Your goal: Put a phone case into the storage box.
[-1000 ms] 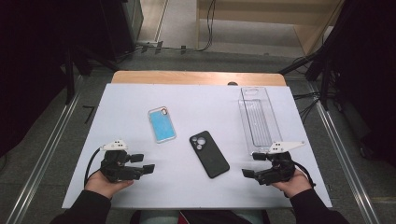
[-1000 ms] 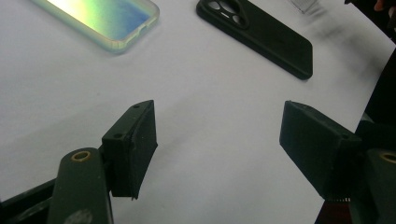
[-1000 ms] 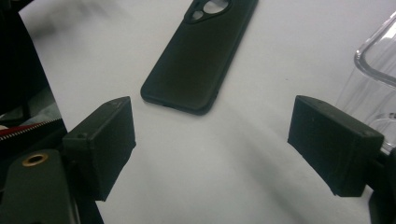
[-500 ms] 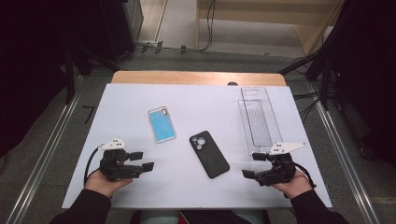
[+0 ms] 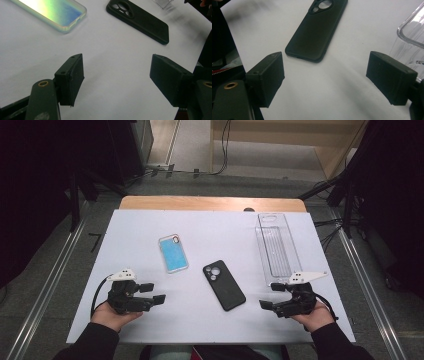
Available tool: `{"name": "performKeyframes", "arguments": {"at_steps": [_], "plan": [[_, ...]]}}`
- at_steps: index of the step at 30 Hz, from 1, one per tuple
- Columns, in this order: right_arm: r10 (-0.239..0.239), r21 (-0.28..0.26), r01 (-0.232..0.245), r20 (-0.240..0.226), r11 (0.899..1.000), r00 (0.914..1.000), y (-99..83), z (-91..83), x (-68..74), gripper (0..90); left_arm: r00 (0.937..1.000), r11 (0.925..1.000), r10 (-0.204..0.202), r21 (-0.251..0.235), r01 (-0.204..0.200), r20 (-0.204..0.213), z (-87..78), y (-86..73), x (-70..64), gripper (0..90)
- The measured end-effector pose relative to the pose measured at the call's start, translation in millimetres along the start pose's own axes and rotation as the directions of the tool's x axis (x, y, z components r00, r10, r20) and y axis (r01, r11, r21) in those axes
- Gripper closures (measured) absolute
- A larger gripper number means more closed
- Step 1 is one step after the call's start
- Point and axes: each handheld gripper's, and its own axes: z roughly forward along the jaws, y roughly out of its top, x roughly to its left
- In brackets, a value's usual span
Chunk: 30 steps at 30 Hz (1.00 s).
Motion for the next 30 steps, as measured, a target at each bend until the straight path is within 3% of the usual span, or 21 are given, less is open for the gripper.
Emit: {"name": "performKeyframes", "arguments": {"at_steps": [11, 16, 20, 24, 30], "plan": [[0.012, 0.012, -0.012, 0.002, 1.000, 0.9999, -0.3, 0.9, -0.9, 13.1, 0.9999, 0.9998, -0.015, 0.015, 0.015, -0.004, 1.2, 0.3, 0.1, 27.7], [0.011, 0.016, -0.011, 0.004, 1.000, 0.9999, -0.7, 0.8, -1.3, 13.2, 0.9986, 0.9987, -0.052, 0.000, 0.052, -0.006, -0.5, 4.0, -1.1, 27.7], [0.015, 0.014, -0.015, 0.010, 1.000, 0.9998, -0.8, -0.1, -1.7, 13.1, 0.9969, 0.9987, -0.050, 0.007, 0.051, -0.061, -0.6, 12.0, -2.7, 27.7], [0.021, 0.013, -0.022, 0.017, 1.000, 0.9996, -1.1, -0.5, -3.1, 13.1, 0.9944, 0.9978, -0.065, 0.009, 0.066, -0.083, 1.0, 20.2, -4.3, 27.7], [0.023, 0.018, -0.024, 0.020, 1.000, 0.9995, -1.5, -0.1, -4.3, 13.1, 0.9955, 0.9988, -0.048, 0.007, 0.049, -0.081, 2.2, 29.3, -5.6, 27.6]]}}
